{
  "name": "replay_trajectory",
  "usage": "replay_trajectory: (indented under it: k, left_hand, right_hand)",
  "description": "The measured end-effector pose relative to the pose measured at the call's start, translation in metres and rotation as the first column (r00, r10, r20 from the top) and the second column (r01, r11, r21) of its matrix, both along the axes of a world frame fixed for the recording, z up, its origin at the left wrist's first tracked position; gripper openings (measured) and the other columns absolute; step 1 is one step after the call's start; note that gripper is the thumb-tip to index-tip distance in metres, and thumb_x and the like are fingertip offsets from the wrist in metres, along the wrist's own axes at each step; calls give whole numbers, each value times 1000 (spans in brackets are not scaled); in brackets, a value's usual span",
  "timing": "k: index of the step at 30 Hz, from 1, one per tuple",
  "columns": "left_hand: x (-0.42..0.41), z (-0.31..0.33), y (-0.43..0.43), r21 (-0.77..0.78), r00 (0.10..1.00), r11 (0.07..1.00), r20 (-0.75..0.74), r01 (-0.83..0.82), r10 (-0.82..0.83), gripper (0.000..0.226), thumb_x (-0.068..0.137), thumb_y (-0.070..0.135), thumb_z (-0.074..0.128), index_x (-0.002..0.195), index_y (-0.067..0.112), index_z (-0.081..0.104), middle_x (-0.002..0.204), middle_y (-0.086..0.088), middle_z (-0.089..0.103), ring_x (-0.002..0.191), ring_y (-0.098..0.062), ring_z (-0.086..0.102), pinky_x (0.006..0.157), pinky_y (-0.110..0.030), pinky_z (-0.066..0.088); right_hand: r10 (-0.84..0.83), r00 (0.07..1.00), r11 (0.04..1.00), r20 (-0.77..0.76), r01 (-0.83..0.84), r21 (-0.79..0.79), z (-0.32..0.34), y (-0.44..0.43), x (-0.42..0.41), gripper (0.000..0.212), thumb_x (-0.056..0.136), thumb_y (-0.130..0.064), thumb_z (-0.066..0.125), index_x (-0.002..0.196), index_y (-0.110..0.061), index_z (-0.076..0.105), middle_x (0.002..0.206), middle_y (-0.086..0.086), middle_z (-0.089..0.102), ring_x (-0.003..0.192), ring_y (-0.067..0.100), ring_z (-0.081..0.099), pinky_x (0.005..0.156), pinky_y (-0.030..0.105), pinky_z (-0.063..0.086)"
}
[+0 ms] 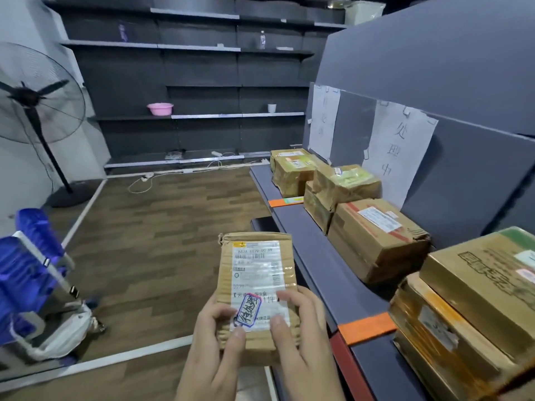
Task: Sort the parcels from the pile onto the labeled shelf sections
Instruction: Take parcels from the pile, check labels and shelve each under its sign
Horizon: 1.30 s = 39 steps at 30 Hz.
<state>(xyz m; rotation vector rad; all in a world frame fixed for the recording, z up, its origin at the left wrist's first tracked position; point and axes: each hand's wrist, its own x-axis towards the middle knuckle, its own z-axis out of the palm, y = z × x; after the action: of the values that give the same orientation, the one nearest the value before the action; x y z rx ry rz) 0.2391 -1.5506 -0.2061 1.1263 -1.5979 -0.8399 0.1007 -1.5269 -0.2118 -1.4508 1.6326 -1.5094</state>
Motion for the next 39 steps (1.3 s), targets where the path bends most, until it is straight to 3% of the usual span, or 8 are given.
replay_trajectory:
  k: [3, 8, 12, 17, 22, 28, 34, 39]
  left_hand:
    - [-7, -4, -41, 45, 1000, 999, -2, 20, -20, 29, 78, 30, 52, 95, 54, 48, 125, -4, 58, 98, -3, 57, 82, -3, 37]
    - [-15, -13, -123, 81, 998, 994, -16, 67, -66, 31, 87, 25, 55, 96, 54, 47, 124, -5, 59, 90, 0, 57, 78, -2, 38]
    - [-10, -21, -212, 59, 994, 993, -7, 106, -106, 49, 89, 6, 56, 96, 54, 47, 127, -4, 58, 94, -2, 56, 80, -1, 36]
    - [14, -18, -314, 77, 991, 988, -13, 133, -132, 46, 90, 9, 56, 94, 53, 47, 129, 0, 58, 97, -2, 56, 78, 0, 36]
    - [25, -19, -401, 82, 982, 979, -3, 187, -187, 26, 84, 31, 51, 96, 54, 45, 130, 1, 57, 106, -7, 54, 83, -4, 36]
    - [25, -23, -492, 132, 969, 960, -9, 247, -248, 27, 85, 29, 52, 97, 52, 46, 133, 2, 55, 113, -4, 52, 87, -4, 35]
    - [1, -24, -596, 163, 947, 936, 25, 312, -320, 23, 85, 29, 52, 93, 51, 47, 131, 1, 56, 106, 1, 53, 76, -1, 36]
    - [-32, -16, -683, 141, 920, 916, 64, 376, -388, 23, 80, 33, 50, 96, 49, 49, 125, 12, 57, 103, 0, 54, 79, -5, 38]
  right_hand:
    - [20, 1000, 999, -7, -20, 50, -3, -40, -6, 31, 82, -53, 48, 110, -42, 53, 135, -18, 39, 120, -11, 42, 87, -1, 30]
    - [-40, 999, 997, -20, 41, 70, -12, -117, -12, 35, 77, -61, 43, 111, -56, 45, 133, -26, 36, 124, -8, 40, 87, -2, 30]
    - [-74, 997, 995, -8, 74, 65, -17, -199, -5, 29, 81, -53, 48, 110, -57, 44, 131, -28, 37, 123, -9, 40, 86, -2, 30]
    - [-114, 993, 993, -25, 115, 33, -9, -300, 20, 36, 76, -57, 44, 112, -54, 47, 133, -14, 45, 124, 0, 45, 89, 2, 32]
    - [-147, 989, 988, -1, 147, 53, -6, -376, 33, 35, 76, -56, 44, 110, -54, 47, 131, -16, 44, 123, -1, 44, 89, 1, 32]
    - [-194, 981, 977, 10, 193, 90, -14, -461, 35, 32, 77, -58, 43, 109, -55, 45, 131, -15, 42, 125, -3, 41, 88, 1, 31]
    - [-257, 965, 965, 44, 254, 73, -34, -558, 17, 20, 94, -32, 52, 109, -45, 52, 134, -15, 37, 126, -9, 36, 87, 2, 33]
    - [-333, 938, 942, 97, 325, 87, -35, -633, -7, 18, 97, -32, 49, 110, -44, 47, 134, -16, 30, 124, -15, 30, 88, 0, 29]
